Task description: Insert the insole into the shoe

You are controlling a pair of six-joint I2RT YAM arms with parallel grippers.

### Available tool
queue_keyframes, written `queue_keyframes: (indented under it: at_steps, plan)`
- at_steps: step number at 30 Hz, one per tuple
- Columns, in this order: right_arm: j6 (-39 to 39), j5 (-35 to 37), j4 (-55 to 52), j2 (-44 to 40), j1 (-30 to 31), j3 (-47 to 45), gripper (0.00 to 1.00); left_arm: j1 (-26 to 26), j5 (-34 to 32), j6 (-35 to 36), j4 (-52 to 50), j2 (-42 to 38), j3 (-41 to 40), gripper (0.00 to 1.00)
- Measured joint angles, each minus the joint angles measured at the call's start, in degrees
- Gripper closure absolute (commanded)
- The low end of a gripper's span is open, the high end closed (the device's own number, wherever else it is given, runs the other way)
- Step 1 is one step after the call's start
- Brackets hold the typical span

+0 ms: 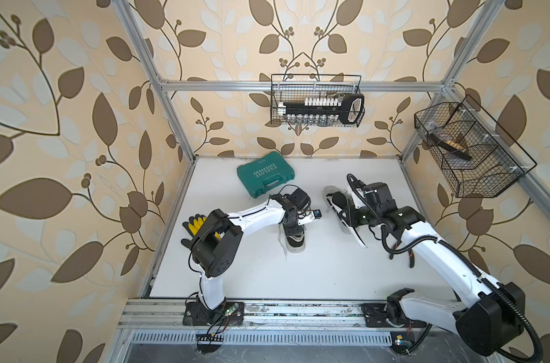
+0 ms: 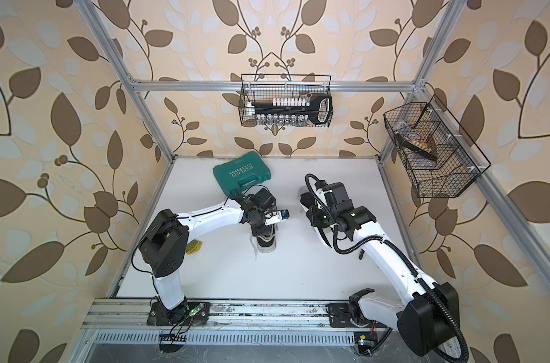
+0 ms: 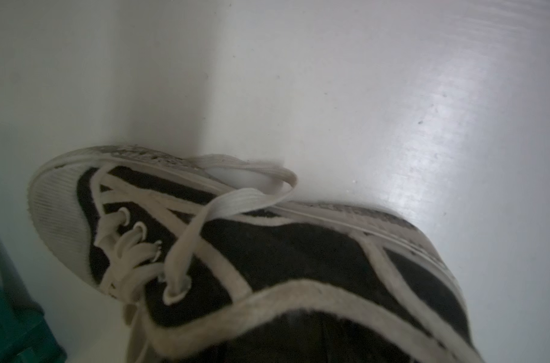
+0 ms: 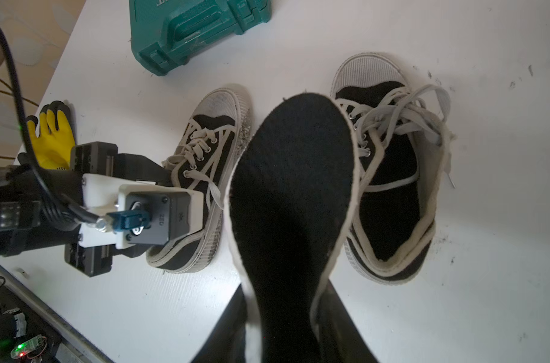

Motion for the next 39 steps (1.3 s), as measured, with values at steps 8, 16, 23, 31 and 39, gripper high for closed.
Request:
queue_keyframes:
  at_steps: [8, 16, 23, 31, 39]
  plan:
    - [-0.2, -0.7, -0.3, -0.3, -0.3, 0.0, 0.66, -1.0, -7.4, -1.4, 3.9, 2.1, 0.0, 0.83]
    - [-0.9, -0.8, -1.3, -0.3, -0.5, 0.0, 0.68, -1.0, -8.1, -5.6, -2.5, 2.8, 5.7, 1.0]
    - [-2.4, -0.8, -3.5, -0.3, -0.6, 0.2, 0.69, 0.3, -3.0, -12.7, -15.9, 5.0, 18.7, 1.0]
    - [-7.1, -0.8, -8.3, 0.0, -0.8, 3.7, 0.7, 4.4, 10.5, -23.3, -24.9, 8.0, 23.4, 1.0]
    - [-12.9, -2.4, -15.2, 3.6, -0.6, 9.4, 0.73, 9.5, 29.6, -34.5, -14.9, 6.5, 13.8, 1.0]
